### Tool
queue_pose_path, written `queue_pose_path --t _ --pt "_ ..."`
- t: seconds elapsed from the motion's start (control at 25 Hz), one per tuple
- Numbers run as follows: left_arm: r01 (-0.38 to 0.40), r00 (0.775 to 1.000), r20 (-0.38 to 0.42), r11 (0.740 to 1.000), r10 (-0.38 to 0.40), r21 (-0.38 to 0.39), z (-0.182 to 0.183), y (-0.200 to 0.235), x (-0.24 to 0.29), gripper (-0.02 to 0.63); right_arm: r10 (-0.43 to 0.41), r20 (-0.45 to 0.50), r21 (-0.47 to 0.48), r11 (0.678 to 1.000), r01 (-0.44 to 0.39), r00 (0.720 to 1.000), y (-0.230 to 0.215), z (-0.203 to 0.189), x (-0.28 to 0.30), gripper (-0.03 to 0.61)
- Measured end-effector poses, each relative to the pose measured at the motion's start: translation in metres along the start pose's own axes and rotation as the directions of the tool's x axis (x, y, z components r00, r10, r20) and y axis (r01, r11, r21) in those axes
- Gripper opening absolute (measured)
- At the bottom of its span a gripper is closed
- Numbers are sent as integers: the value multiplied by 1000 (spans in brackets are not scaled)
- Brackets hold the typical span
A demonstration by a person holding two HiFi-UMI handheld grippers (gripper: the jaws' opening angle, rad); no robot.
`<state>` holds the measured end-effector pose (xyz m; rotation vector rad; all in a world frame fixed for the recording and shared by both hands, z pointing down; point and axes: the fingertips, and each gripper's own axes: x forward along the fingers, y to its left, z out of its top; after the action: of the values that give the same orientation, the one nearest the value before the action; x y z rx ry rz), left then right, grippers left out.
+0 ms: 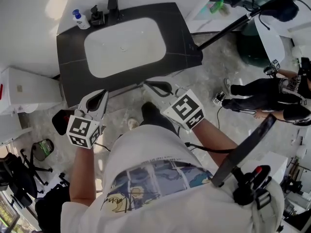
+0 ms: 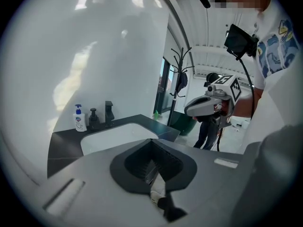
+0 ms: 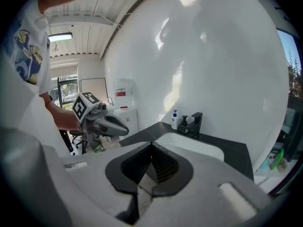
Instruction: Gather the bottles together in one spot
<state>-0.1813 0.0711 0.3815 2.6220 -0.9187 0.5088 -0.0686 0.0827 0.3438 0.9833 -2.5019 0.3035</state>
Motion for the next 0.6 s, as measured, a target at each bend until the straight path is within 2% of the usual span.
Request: queue_pose_path --t 0.36,0.6 --pt "66 998 -8 998 -66 10 -2 -34 -30 2 3 5 -18 1000 -3 1000 32 -1 -7 3" --pt "75 997 -8 997 -75 16 -6 -45 -41 2 12 3 -23 1000 -12 1000 48 -4 -8 3"
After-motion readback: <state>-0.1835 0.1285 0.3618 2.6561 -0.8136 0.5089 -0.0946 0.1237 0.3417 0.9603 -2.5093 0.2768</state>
